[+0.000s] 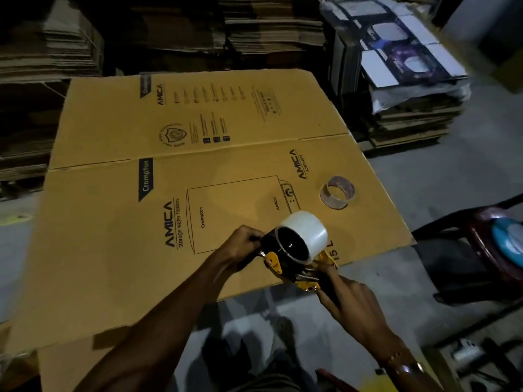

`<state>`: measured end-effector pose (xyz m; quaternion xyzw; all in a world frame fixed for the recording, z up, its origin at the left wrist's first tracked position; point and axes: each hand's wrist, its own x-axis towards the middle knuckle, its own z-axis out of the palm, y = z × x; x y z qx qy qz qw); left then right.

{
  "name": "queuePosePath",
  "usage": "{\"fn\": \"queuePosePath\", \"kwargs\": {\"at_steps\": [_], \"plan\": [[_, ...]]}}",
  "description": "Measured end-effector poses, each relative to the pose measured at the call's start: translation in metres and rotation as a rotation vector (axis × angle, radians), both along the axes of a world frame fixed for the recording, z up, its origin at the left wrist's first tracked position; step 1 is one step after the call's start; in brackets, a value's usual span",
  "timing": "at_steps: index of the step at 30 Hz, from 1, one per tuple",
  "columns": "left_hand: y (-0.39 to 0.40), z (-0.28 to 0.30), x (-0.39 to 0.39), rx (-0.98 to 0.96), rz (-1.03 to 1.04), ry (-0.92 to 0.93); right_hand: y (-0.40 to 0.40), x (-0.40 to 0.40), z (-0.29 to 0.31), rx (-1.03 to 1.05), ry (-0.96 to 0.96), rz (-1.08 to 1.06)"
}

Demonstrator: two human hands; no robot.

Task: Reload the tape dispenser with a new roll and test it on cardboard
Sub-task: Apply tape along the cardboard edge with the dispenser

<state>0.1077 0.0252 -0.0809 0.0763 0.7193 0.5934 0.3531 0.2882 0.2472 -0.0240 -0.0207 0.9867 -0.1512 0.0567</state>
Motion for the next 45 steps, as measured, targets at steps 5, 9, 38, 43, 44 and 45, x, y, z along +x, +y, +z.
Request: {"fn": "queuePosePath", "kwargs": {"at_steps": [5, 9, 38, 43, 44, 45], "plan": [[0.0, 0.006, 0.004, -0.031, -0.03, -0.01, -0.013, 0.013, -0.005, 0.08, 0.025, -0.043], [0.0, 0.007, 0.008, -0.133, -0.076, 0.165, -0.026, 0.018, 0.005, 0.066, 0.023, -0.079], [0.006, -0.013, 0.018, -0.271, -0.175, 0.73, -0.038, 0.013, 0.003, 0.098, -0.051, -0.059], [0.007, -0.015, 0.021, -0.264, -0.14, 0.723, -0.038, 0.014, 0.003, 0.132, -0.034, -0.058], [0.006, -0.016, 0.02, -0.247, -0.129, 0.709, -0.038, 0.013, 0.005, 0.14, -0.028, -0.057], [0.005, -0.017, 0.02, -0.233, -0.124, 0.697, -0.038, 0.012, 0.007, 0.149, -0.019, -0.055]]}}
